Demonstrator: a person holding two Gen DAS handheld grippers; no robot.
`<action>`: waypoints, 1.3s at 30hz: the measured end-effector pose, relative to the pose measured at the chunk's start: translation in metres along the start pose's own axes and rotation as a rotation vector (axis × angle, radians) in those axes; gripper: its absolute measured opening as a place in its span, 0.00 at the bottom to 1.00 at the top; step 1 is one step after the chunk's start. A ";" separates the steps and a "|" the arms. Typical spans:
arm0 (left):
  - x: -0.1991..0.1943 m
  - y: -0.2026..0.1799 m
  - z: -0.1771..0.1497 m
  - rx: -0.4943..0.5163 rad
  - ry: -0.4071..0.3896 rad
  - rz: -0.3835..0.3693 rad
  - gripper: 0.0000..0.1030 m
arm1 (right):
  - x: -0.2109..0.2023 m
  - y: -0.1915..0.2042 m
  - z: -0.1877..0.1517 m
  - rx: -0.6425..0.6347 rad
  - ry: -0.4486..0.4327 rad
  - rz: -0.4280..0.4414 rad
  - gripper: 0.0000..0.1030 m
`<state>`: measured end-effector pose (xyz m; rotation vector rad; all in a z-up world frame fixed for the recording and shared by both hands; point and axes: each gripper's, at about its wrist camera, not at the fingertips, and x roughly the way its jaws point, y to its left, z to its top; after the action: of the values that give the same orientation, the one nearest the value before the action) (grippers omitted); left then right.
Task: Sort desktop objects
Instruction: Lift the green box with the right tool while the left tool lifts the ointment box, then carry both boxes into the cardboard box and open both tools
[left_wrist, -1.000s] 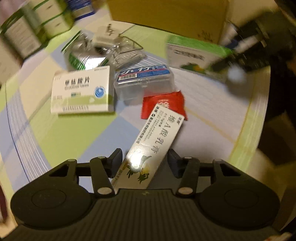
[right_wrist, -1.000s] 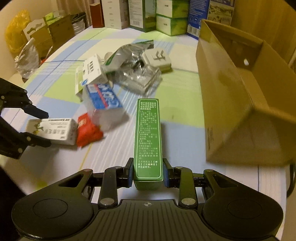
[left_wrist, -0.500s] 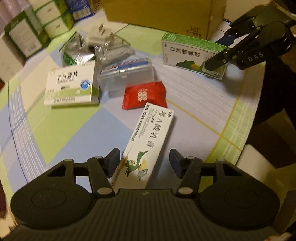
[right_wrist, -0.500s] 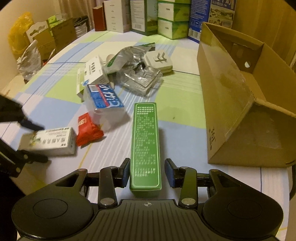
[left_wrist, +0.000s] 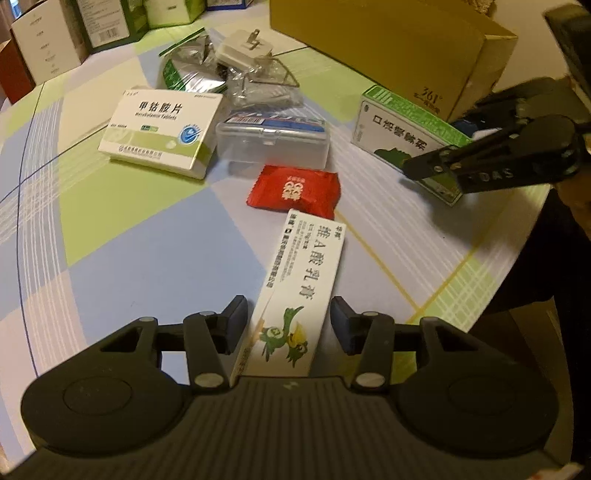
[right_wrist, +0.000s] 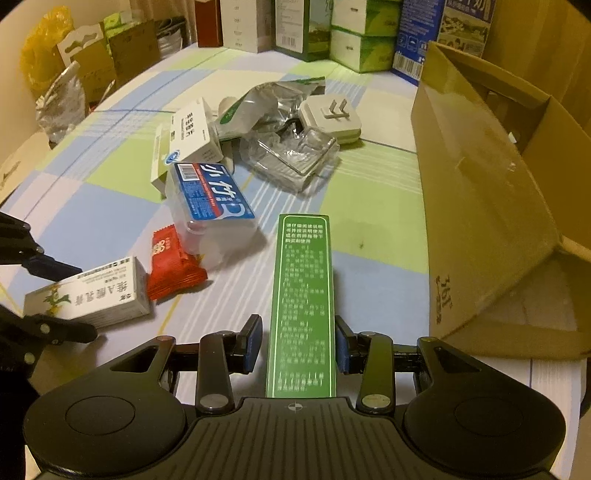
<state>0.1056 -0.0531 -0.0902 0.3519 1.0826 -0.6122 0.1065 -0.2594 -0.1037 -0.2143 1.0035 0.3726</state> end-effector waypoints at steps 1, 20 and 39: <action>0.001 -0.001 0.000 0.007 -0.001 0.004 0.42 | 0.001 0.000 0.001 -0.002 0.004 0.002 0.36; -0.015 -0.014 -0.010 -0.139 -0.066 0.014 0.32 | -0.031 0.004 -0.017 0.061 -0.046 0.000 0.27; -0.077 -0.070 0.084 -0.134 -0.199 0.019 0.32 | -0.148 -0.075 0.021 0.165 -0.279 -0.065 0.27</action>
<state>0.0971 -0.1322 0.0174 0.1801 0.9226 -0.5428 0.0816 -0.3517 0.0335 -0.0434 0.7453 0.2509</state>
